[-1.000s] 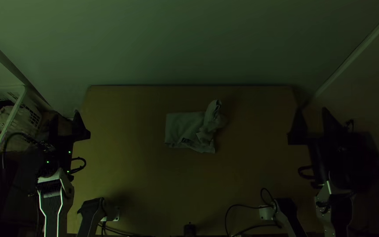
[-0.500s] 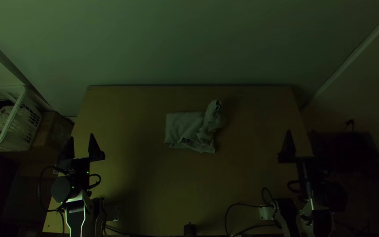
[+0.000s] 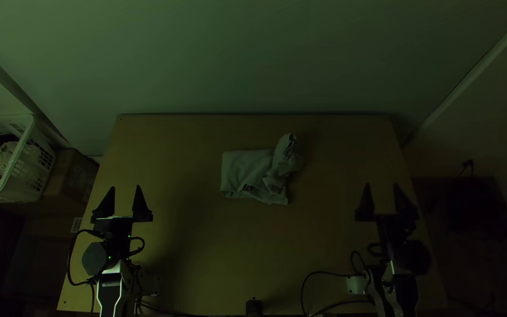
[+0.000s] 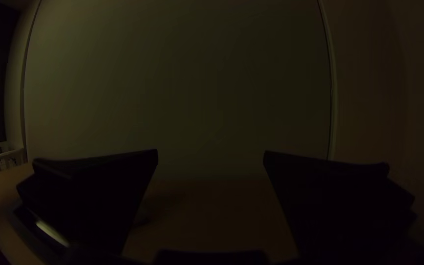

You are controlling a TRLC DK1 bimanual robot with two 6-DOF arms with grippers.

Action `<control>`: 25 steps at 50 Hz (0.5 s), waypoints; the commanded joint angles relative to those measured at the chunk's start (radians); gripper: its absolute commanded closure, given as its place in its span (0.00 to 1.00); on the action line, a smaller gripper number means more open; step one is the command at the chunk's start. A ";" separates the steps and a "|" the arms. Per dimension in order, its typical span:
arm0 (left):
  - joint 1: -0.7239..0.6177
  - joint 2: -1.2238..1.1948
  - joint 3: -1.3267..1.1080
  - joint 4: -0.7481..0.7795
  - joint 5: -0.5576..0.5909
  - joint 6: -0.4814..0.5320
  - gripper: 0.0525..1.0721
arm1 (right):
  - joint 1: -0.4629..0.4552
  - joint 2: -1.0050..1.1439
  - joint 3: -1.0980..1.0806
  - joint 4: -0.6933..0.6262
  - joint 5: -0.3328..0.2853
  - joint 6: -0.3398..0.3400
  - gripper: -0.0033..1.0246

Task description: Fold the t-shirt

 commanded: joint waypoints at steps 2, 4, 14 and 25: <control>-0.020 -0.006 -0.051 0.012 0.002 0.012 0.04 | 0.000 -0.043 -0.077 0.028 0.005 0.026 0.04; -0.024 -0.006 -0.051 -0.005 0.002 0.012 0.04 | -0.006 -0.043 -0.090 0.025 0.005 0.043 0.04; -0.026 -0.006 -0.051 -0.085 0.000 0.013 0.04 | -0.016 -0.043 -0.139 -0.046 0.005 0.069 0.04; -0.032 -0.006 -0.047 -0.215 0.002 -0.008 0.04 | -0.013 -0.023 -0.131 -0.118 0.002 0.150 0.04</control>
